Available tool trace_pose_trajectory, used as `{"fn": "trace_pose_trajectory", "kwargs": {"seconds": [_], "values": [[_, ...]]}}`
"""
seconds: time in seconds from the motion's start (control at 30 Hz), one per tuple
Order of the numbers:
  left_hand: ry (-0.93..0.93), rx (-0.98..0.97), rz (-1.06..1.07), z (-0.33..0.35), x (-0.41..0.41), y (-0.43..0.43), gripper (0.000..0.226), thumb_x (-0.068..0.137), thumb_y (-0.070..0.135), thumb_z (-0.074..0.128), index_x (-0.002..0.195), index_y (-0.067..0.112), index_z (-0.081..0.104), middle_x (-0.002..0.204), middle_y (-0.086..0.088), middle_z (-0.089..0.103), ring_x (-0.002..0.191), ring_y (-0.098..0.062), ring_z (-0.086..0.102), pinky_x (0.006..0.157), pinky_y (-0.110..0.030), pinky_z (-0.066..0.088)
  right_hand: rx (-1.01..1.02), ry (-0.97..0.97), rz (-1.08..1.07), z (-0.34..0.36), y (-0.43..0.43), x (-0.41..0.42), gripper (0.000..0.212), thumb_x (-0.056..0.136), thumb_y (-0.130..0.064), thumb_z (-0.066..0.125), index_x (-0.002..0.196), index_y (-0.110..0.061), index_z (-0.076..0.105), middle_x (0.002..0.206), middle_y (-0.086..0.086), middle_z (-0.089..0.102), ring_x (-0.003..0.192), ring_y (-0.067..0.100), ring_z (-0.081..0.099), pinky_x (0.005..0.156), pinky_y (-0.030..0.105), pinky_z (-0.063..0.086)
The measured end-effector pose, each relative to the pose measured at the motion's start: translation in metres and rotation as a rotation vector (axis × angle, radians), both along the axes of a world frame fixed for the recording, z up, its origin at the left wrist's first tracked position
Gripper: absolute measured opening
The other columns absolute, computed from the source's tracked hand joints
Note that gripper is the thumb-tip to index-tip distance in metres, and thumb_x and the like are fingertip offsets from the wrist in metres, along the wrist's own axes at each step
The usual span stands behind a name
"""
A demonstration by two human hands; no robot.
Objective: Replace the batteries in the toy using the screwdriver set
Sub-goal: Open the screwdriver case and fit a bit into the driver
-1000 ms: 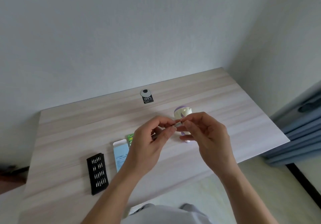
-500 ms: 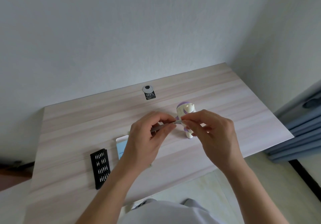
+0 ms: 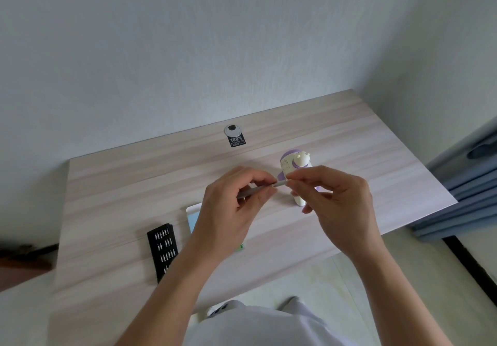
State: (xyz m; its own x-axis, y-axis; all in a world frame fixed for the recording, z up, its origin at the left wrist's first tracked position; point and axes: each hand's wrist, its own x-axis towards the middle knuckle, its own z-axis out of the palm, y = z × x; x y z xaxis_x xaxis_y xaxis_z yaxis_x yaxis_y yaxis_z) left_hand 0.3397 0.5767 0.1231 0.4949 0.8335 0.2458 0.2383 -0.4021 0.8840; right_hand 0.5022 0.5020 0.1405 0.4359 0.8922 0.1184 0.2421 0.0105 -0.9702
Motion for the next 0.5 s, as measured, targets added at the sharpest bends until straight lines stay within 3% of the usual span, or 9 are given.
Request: {"fn": "trace_pose_trajectory", "kwargs": {"seconds": [0.37,0.5], "values": [[-0.015,-0.017,-0.082,-0.003,-0.025,0.011,0.009,0.091,0.019,0.068,0.098,0.015,0.072,0.09,0.007,0.069,0.08,-0.007,0.062,0.07,-0.015,0.048,0.044,0.159,-0.038,-0.012,0.006,-0.034,0.019,0.084,-0.004,0.076,0.09,-0.022,0.074,0.085,0.011,0.075,0.067,0.021,0.072,0.05,0.027,0.053],[-0.023,-0.025,-0.131,-0.005,-0.028,0.014,0.007,0.093,0.016,0.069,0.099,0.013,0.072,0.092,0.008,0.069,0.083,-0.006,0.063,0.071,-0.017,0.048,0.055,0.236,-0.053,-0.017,0.003,-0.042,0.017,0.079,-0.008,0.078,0.09,-0.022,0.074,0.079,0.005,0.075,0.067,0.023,0.071,0.05,0.027,0.053]]}}
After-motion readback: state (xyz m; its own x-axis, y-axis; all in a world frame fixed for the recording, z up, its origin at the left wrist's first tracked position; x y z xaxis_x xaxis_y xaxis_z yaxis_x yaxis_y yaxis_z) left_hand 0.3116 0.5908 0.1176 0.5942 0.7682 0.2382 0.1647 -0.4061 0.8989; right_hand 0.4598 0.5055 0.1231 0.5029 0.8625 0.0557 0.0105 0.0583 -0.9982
